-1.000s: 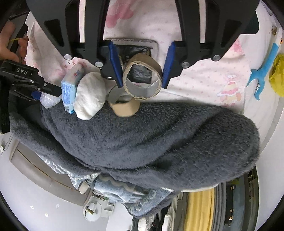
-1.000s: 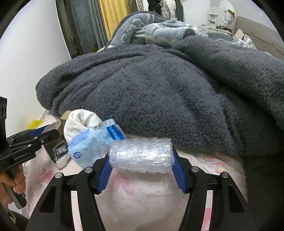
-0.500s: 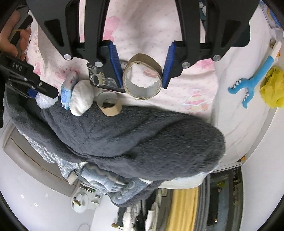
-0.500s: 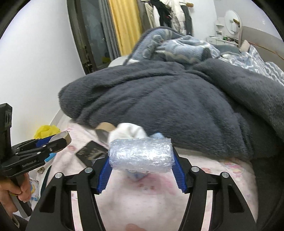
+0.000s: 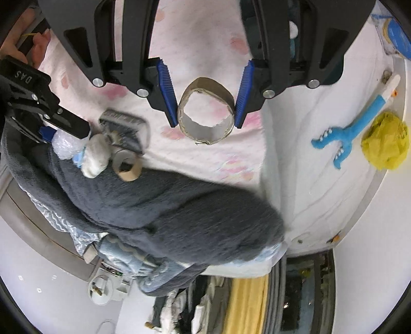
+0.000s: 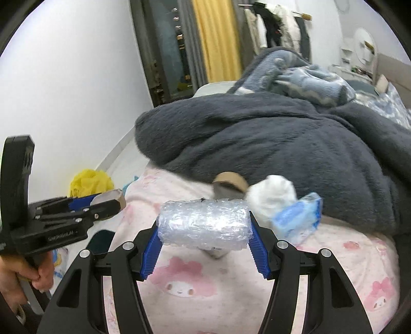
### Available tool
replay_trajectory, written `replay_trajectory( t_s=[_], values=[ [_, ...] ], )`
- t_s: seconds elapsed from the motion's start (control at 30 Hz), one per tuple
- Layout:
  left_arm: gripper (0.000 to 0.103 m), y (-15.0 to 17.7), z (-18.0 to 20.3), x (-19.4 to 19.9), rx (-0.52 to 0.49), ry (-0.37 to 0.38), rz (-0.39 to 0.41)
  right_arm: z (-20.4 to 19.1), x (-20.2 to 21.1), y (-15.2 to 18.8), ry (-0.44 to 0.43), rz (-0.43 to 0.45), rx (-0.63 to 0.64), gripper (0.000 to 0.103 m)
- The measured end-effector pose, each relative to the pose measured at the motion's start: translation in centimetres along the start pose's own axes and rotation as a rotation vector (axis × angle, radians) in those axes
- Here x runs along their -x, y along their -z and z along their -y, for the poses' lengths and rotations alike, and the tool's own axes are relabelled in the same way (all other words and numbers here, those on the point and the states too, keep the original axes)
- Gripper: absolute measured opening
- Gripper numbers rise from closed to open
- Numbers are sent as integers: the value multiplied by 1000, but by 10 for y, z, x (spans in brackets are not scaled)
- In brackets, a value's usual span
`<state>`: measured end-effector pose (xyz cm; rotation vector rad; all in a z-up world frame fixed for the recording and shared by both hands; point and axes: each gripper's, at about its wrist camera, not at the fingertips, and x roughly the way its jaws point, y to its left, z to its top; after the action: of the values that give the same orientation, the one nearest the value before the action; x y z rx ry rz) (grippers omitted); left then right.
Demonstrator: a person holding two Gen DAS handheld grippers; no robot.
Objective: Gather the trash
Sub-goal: 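Carry both items over the teal bin and open the left tool to drop the tape roll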
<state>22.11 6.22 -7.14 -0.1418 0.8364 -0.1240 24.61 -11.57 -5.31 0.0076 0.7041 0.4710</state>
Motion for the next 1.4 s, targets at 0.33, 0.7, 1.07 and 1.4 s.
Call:
replay_trajectory(
  t_s=[0.33,0.7,1.07,1.4],
  values=[
    [47,23,-57,1,69,-40,-51,-56,-17,-8,-83,1,54,62],
    [47,58,-112,-6,68,-111,-157,-120,-32,-14,-163,6,101,62],
    [47,95,-160,-20,159,-107,-317,-165,-48,-12,-207,-15,135,62],
    [48,119,-192,-20,206,-121,-414,-195,-66,-6,-220,-46,171,62]
  ],
)
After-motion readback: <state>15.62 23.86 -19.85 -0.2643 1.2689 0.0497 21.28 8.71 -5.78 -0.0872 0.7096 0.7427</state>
